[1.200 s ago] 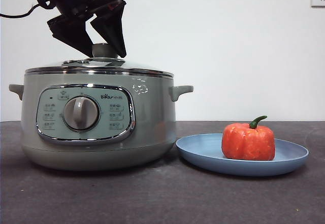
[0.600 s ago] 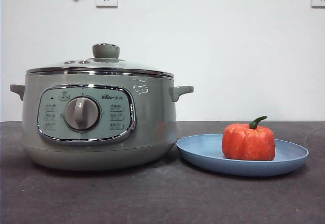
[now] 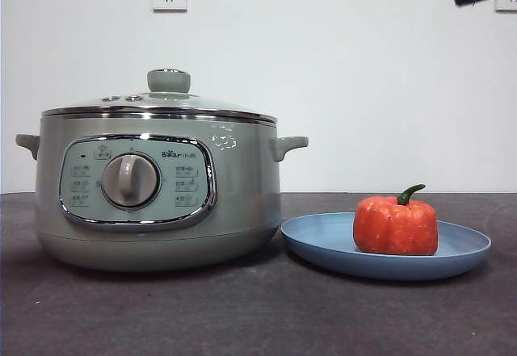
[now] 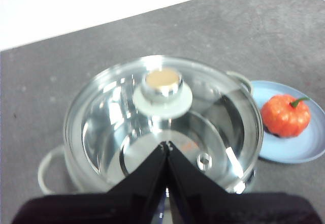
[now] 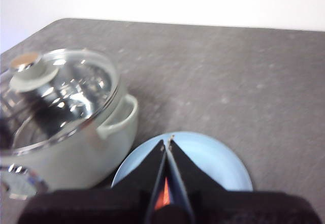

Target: Take the pumpkin out from the steamer,put the pumpkin in the blue plate,close the lid

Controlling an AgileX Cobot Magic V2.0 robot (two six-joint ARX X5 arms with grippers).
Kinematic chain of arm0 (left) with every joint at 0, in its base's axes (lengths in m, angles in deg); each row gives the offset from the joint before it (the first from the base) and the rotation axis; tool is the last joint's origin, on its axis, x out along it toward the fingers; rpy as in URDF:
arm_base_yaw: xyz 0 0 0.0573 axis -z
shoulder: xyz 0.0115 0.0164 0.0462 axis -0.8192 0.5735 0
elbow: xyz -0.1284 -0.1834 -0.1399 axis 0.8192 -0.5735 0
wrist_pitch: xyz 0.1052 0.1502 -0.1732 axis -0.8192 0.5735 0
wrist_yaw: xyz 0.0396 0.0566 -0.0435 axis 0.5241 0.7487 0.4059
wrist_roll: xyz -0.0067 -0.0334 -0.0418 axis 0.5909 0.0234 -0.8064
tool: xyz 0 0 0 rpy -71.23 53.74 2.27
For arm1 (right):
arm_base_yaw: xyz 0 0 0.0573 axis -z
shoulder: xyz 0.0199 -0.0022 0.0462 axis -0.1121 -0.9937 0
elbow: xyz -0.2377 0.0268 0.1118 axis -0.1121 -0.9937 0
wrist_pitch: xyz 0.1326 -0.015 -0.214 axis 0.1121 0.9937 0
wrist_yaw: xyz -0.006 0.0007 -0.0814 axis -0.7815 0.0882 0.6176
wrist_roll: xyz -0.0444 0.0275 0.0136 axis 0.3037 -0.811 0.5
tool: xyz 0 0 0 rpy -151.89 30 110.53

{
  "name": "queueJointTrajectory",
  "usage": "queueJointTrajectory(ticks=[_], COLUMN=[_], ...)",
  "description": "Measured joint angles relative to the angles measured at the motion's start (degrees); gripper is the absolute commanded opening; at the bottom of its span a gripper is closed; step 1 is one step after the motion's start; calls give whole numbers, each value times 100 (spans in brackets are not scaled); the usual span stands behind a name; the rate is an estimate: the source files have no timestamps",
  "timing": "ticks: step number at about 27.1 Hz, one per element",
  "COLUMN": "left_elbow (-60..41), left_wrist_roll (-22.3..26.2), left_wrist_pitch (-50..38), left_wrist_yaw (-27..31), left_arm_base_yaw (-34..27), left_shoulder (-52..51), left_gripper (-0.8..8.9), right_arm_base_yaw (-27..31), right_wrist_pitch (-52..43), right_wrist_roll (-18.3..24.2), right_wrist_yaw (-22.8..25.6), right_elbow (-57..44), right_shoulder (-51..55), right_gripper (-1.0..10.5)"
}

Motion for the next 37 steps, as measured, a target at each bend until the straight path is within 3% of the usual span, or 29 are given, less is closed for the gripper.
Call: queueJointTrajectory(ticks=[20,24,29,37], left_elbow=[-162,-164,-468,-2374], left_wrist_roll=[-66,98,249,262], left_wrist_pitch=[-96,334,369,-852], left_wrist_yaw=[17,271,431,428], left_arm_base_yaw=[0,-70,-636,-1801], left_shoulder=[-125,-391,-1530,-3130], left_gripper=[-3,-3,-3,-3], right_arm_base_yaw=[-35,-35,-35,-35], right_wrist_pitch=[289,428,461,476], right_wrist_roll=[-101,-111,-114,-114], right_wrist_yaw=[15,15,15,15], right_elbow=[-2,-2,-2,-2], right_shoulder=[-17,-17,-17,-17], right_gripper=[1,1,1,1])
